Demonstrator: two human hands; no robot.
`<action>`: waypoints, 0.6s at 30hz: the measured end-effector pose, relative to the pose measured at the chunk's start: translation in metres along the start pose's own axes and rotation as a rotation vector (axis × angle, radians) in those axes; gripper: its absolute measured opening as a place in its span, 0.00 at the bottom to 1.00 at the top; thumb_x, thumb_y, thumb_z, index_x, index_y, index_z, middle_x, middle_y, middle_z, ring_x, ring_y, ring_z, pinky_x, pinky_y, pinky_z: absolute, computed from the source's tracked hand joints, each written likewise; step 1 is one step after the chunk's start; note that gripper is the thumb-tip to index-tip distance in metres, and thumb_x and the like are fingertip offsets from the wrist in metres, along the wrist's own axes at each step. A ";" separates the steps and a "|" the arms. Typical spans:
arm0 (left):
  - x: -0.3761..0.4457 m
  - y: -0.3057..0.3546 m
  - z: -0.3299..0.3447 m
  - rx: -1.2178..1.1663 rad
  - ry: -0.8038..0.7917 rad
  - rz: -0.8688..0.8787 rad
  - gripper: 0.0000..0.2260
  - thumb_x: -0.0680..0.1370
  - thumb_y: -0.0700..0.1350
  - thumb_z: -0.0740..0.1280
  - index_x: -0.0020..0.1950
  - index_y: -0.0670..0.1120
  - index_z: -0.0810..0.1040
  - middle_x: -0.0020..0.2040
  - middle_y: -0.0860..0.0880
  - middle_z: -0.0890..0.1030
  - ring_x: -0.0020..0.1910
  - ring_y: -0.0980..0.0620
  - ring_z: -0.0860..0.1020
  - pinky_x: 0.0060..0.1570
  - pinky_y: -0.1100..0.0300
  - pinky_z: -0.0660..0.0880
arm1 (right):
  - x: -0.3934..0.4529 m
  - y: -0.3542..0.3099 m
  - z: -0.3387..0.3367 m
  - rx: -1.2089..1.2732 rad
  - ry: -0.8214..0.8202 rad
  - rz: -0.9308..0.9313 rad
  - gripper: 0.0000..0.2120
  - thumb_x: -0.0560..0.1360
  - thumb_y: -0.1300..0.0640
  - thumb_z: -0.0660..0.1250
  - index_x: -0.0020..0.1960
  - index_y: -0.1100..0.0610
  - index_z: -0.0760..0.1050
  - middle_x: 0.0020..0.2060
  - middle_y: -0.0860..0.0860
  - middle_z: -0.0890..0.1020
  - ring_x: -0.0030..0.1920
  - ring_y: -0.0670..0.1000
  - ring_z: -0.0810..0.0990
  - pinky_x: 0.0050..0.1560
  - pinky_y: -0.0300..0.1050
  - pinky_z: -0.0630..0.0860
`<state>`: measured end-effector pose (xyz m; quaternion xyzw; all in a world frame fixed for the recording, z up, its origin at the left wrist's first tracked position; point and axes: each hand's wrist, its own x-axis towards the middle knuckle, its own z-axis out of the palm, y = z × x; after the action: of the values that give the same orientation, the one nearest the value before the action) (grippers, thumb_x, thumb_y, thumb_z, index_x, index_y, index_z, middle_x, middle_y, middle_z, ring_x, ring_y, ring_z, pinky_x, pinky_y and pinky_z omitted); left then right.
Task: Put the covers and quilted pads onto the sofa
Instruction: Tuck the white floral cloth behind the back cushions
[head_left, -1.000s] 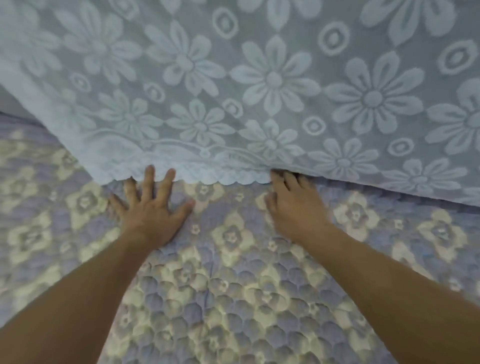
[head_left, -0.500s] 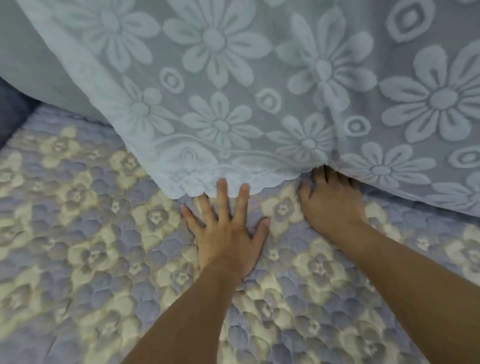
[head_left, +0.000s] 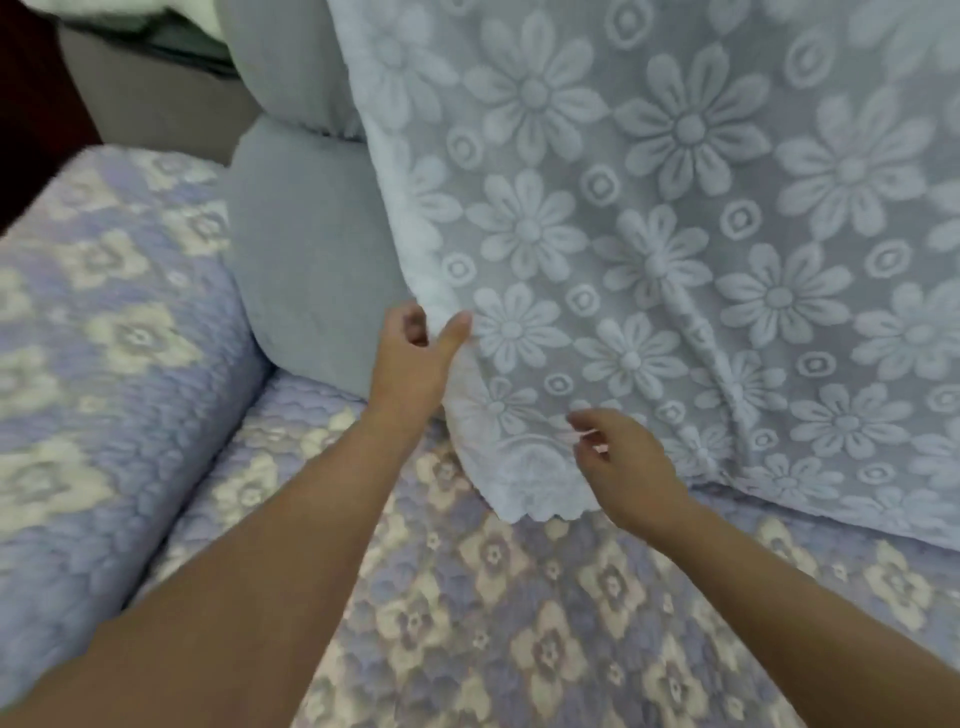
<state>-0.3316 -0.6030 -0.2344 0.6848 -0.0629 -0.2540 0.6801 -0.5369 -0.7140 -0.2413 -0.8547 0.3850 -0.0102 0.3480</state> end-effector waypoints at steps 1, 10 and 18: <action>0.007 0.017 0.004 -0.030 -0.070 0.003 0.13 0.76 0.49 0.75 0.56 0.49 0.75 0.50 0.50 0.83 0.47 0.58 0.82 0.43 0.65 0.77 | 0.002 -0.025 -0.009 0.052 0.071 -0.030 0.16 0.81 0.59 0.61 0.67 0.52 0.75 0.62 0.46 0.78 0.59 0.45 0.76 0.63 0.43 0.72; -0.036 0.018 -0.069 0.037 0.145 -0.107 0.06 0.76 0.47 0.75 0.52 0.48 0.83 0.47 0.49 0.86 0.46 0.47 0.85 0.45 0.54 0.80 | -0.003 -0.124 -0.058 0.223 0.127 -0.111 0.14 0.82 0.57 0.59 0.65 0.48 0.75 0.60 0.41 0.75 0.55 0.39 0.74 0.52 0.34 0.70; 0.026 0.059 -0.116 -0.279 -0.336 -0.269 0.17 0.79 0.41 0.68 0.68 0.40 0.78 0.60 0.41 0.83 0.60 0.41 0.82 0.59 0.45 0.79 | 0.002 -0.139 -0.066 0.020 0.160 0.043 0.16 0.82 0.58 0.59 0.68 0.51 0.74 0.64 0.49 0.74 0.50 0.48 0.78 0.49 0.45 0.75</action>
<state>-0.2431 -0.5137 -0.1912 0.5348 -0.0478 -0.4586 0.7081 -0.4639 -0.6898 -0.1077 -0.8392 0.4298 -0.0746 0.3247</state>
